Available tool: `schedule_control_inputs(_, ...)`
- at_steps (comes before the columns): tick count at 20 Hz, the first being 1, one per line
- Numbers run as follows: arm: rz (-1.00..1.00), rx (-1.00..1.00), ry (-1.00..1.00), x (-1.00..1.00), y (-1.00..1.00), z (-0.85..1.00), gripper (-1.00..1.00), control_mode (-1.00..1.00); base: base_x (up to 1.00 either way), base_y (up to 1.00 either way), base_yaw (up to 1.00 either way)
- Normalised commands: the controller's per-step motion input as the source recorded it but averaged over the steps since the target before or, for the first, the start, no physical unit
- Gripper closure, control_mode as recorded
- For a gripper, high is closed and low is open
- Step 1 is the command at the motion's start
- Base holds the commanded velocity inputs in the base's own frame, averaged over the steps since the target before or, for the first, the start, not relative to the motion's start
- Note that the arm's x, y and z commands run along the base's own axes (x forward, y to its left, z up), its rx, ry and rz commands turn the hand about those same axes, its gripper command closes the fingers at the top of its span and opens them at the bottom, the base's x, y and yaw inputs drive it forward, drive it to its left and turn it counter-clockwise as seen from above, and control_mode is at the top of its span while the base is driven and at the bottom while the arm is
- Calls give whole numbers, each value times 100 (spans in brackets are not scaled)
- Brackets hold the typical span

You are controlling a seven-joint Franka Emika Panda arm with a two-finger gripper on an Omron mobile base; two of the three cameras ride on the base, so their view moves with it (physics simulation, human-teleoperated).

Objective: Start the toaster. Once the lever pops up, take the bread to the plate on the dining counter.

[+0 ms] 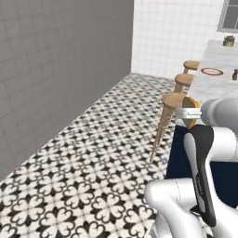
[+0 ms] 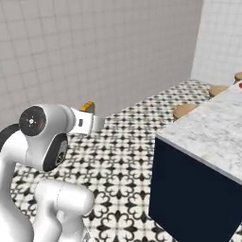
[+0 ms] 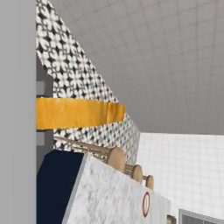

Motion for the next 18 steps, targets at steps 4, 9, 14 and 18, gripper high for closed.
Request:
schedule_control_inputs(4, 0, 0, 0, 0, 0, 0, 100, 100, 100, 100, -54)
schedule_control_inputs(9, 0, 0, 0, 0, 0, 0, 100, 100, 100, 100, -54)
schedule_control_inputs(14, 0, 0, 0, 0, 0, 0, 100, 100, 100, 100, -53)
schedule_control_inputs(18, 0, 0, 0, 0, 0, 0, 100, 100, 100, 100, -40)
